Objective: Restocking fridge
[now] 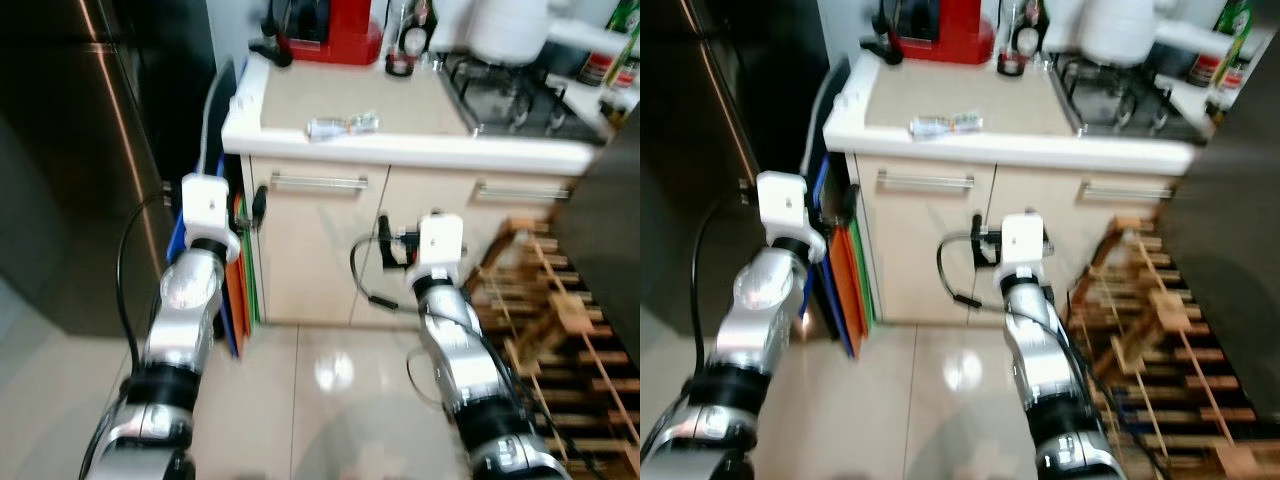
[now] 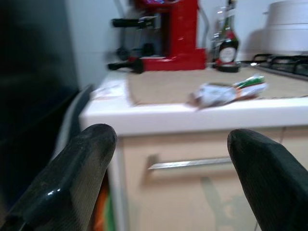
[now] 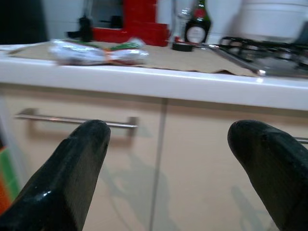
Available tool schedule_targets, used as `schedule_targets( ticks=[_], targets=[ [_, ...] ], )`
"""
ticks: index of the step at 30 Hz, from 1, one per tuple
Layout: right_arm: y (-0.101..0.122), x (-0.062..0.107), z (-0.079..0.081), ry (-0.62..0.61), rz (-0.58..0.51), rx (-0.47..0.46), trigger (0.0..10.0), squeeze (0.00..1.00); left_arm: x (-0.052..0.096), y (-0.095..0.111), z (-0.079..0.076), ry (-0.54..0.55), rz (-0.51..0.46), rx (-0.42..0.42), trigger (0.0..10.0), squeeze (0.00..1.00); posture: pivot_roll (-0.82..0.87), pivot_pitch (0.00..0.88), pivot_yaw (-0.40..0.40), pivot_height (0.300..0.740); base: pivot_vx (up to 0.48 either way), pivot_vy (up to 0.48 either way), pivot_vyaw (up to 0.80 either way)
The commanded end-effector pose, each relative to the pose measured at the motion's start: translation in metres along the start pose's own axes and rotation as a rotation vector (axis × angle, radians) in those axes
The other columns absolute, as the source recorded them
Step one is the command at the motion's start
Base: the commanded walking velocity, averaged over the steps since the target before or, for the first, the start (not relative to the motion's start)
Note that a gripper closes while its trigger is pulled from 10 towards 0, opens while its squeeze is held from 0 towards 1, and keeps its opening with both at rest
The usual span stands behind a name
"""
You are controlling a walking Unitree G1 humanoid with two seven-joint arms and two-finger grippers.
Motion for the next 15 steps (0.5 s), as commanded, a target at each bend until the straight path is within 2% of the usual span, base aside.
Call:
schedule_targets(
  ticks=[1,10,13,15],
  targets=[
    [-0.005,0.001,-0.011,-0.037,0.017,0.006,10.0,0.00,-0.009,0.012,-0.017,-0.061,-0.035,-0.001,10.0,0.00,-0.03,0.000,-0.005,0.740,0.480,0.000,0.00],
    [-0.003,0.002,-0.011,-0.041,0.008,0.007,10.0,0.00,-0.013,0.021,-0.014,-0.068,-0.055,-0.012,10.0,0.00,-0.03,0.000,-0.013,0.740,0.480,0.000,0.00],
    [0.000,0.007,-0.015,-0.057,-0.006,0.006,10.0,0.00,-0.016,0.027,-0.019,-0.094,-0.069,0.001,10.0,0.00,-0.02,0.000,-0.015,0.740,0.480,0.000,0.00],
    [0.005,0.013,-0.019,-0.063,-0.024,0.010,10.0,0.00,-0.018,0.033,-0.025,-0.142,-0.069,-0.026,10.0,0.00,-0.02,0.000,-0.015,0.740,0.480,0.000,0.00]
  ],
)
Point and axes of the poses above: a point about 5 cm out from each wrist's last joint towards the gripper, its own x axis pointing back from the gripper into the wrist, its own y axis along the axis of the wrist's last joint, z = x × y, the point moved 3 cm from there along -x, pointing out of the wrist towards the gripper, and after that the axes turned 13 degrees about x, right-handed, at the moved point
